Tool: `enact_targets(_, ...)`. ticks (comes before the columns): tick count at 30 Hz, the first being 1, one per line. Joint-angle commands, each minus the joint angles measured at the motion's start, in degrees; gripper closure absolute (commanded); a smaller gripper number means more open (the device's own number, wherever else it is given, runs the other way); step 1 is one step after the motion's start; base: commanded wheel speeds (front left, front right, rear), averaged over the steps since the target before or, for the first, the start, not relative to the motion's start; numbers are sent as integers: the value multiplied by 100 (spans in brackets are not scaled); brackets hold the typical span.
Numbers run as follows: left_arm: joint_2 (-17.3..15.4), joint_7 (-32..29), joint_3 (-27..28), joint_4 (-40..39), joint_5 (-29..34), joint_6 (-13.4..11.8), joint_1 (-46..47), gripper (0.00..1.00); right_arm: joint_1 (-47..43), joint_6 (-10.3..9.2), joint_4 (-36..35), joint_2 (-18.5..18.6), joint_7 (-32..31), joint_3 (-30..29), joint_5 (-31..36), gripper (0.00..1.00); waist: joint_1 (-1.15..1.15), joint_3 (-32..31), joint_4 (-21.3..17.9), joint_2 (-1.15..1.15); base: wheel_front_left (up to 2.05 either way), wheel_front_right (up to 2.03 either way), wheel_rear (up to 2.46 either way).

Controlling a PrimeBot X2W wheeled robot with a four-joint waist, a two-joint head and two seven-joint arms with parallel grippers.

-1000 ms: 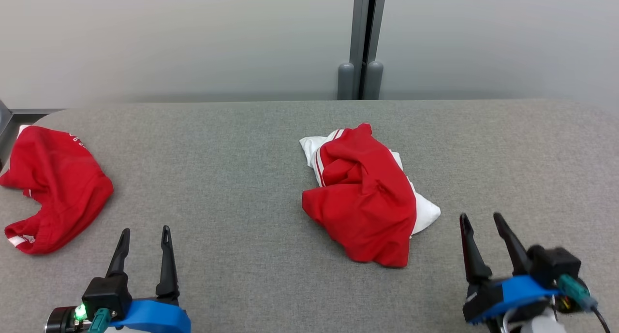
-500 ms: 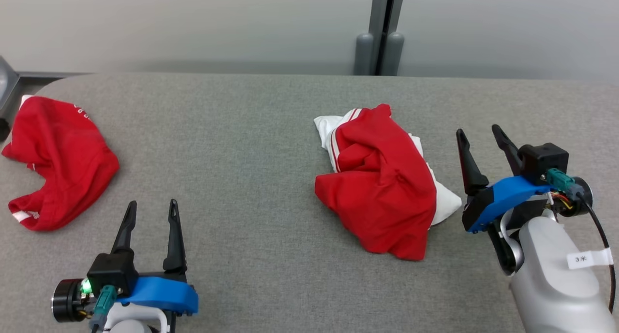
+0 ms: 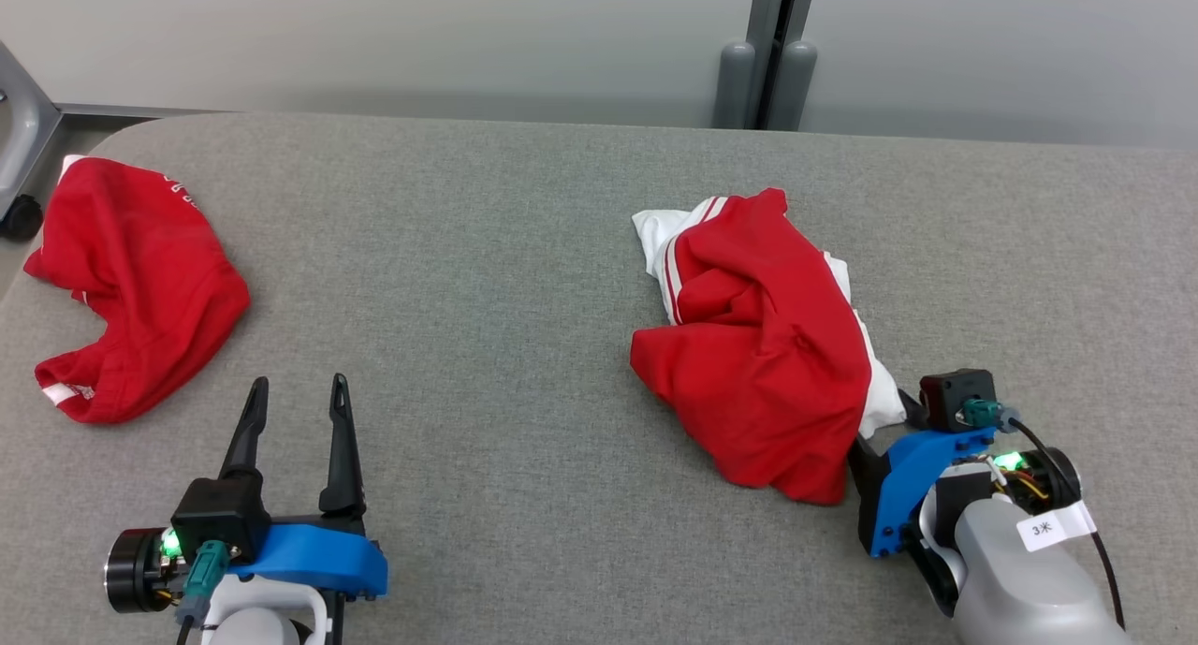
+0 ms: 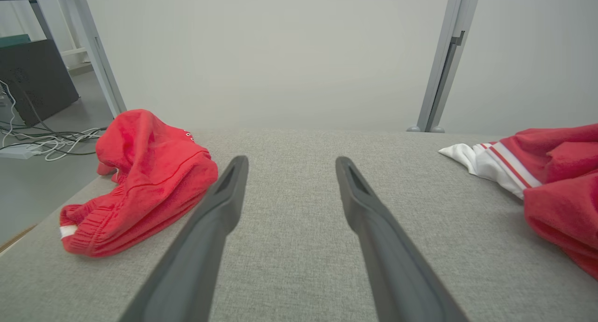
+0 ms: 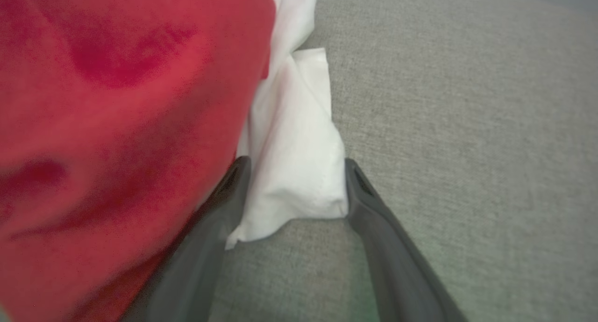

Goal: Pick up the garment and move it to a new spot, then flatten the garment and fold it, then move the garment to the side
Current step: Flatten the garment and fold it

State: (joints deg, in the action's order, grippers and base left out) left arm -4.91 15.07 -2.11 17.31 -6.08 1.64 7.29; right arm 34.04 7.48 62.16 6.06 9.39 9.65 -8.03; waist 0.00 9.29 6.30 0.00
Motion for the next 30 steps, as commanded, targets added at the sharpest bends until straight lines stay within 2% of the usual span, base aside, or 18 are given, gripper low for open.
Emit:
enact_targets(1, 25, 15, 42, 20, 21, 26, 14, 0, 66, 3, 102, -39, 4, 89, -89, 0, 0, -4, -10, 0, 0, 0, 0)
enact_targets(2, 27, 16, 48, 25, 26, 33, 31, 0, 68, 3, 182, -69, 3, 155, -148, 3, 0, -5, -18, 0, 0, 0, 0)
enact_targets(3, 30, 15, 54, 30, 30, 31, 49, 0, 55, 3, 251, -96, -19, 225, -220, 21, 0, -7, -26, 0, 0, 0, 0)
enact_targets(4, 33, 16, 58, 34, 37, 35, 65, 0, 56, 3, 325, -113, -56, 290, -287, 58, 0, -10, -36, 0, 0, 0, 0)
enact_targets(5, 34, 16, 63, 36, 41, 43, 74, 0, 69, 3, 373, -125, -63, 349, -346, 100, 0, -13, -46, 0, 0, 0, 0)
enact_targets(8, 34, 15, 80, 41, 66, 51, 54, 0, 142, 2, 428, -77, 93, 423, -558, 100, 0, -54, -101, 0, 0, 0, 0)
enact_targets(9, 18, 15, 129, 34, 64, 47, -33, 0, 194, 1, 408, 132, 335, 356, -761, 100, 0, -134, -186, 0, 0, 0, 0)
enact_targets(11, 12, 16, 168, 28, 71, 49, -103, 0, 157, 1, 400, 288, 442, 279, -869, 100, 0, -203, -237, 0, 0, 0, 0)
enact_targets(13, 8, 15, 182, 29, 69, 57, -125, 0, 120, 1, 379, 387, 482, 225, -919, 100, 0, -236, -261, 0, 0, 0, 0)
enact_targets(18, 37, 15, 189, -12, 98, 69, -240, 0, -173, 2, 218, 1018, 579, -154, -1064, 100, 0, -382, -340, 0, 0, 0, 0)
enact_targets(21, 48, 15, 205, -48, 97, 51, -301, 0, -269, 2, -137, 1231, 586, -410, -1077, 100, 0, -426, -390, 0, 0, 0, 0)
enact_targets(25, 65, 16, 219, -82, 84, 51, -337, 0, -408, 2, -866, 1201, 587, -585, -1052, 100, 0, -436, -442, 0, 0, 0, 0)
enact_targets(30, 75, 16, 229, -81, 83, 73, -303, 0, -495, 2, -2178, 806, 585, -373, -992, 100, 0, -484, -429, 0, 0, 0, 0)
